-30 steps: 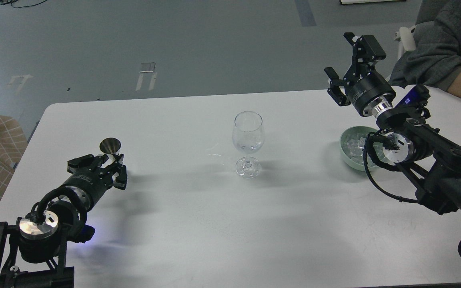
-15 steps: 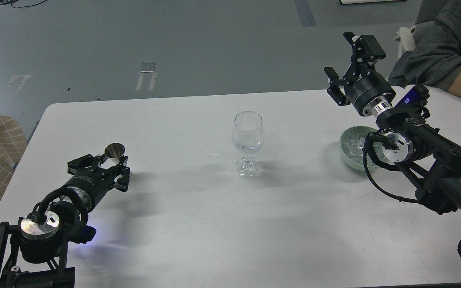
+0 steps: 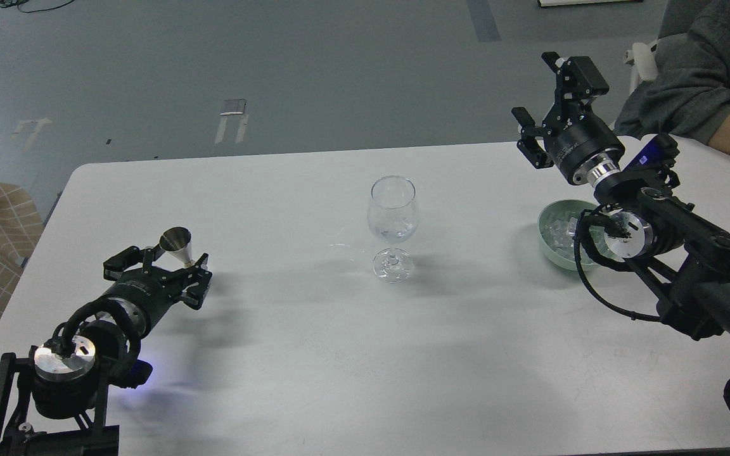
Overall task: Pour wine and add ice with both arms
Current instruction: 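Release the jigger and raise the left gripper away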
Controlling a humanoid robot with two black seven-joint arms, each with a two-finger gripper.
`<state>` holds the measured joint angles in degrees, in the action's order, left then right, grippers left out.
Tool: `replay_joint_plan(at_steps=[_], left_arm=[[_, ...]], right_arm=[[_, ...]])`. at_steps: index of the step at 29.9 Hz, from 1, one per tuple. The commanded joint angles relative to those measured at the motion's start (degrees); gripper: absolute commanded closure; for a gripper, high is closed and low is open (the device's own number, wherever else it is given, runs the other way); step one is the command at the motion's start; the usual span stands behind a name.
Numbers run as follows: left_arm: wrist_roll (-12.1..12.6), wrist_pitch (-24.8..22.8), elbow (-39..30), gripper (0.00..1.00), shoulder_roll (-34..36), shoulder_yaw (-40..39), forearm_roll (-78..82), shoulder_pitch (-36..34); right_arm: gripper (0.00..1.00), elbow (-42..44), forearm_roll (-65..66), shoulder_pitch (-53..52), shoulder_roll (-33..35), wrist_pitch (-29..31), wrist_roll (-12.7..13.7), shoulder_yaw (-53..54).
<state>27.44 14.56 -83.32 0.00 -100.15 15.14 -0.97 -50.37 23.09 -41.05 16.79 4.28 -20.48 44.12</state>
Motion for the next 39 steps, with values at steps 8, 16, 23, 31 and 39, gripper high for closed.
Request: replay_joint_plan(at_steps=[8,16,23,31,39], left_arm=[[0.56,-0.40,-0.26,0.02,0.00,-0.48,-0.29,3.34],[0.56,-6.11,-1.41,0.02,0.00,-4.79,-0.38,7.04],[0.56,-21.12,-0.88,0.02,6.22,-10.77,0.41,7.48],[-4.40,-34.48,2.18,0.02,22.04,-9.89,2.51,2.04],[-14.60,-41.45,8.70,0.02,25.40,-4.63,22.54,-15.10]], right_arm=[[0.00,0.00,0.02,0.09,-0.09,-0.24,0.00,-0.09],[0.00,-0.17,0.02,0.18,0.17,-0.24,0.00,-0.35],[0.00,-1.31,0.02,0.18,1.13,-0.41,0.00,-0.44],[0.00,-2.80,0.02,-0.09,2.45,-0.41,0.09,-0.44],[0.00,-5.35,0.02,-0.09,5.44,-0.33,0.09,-0.61]])
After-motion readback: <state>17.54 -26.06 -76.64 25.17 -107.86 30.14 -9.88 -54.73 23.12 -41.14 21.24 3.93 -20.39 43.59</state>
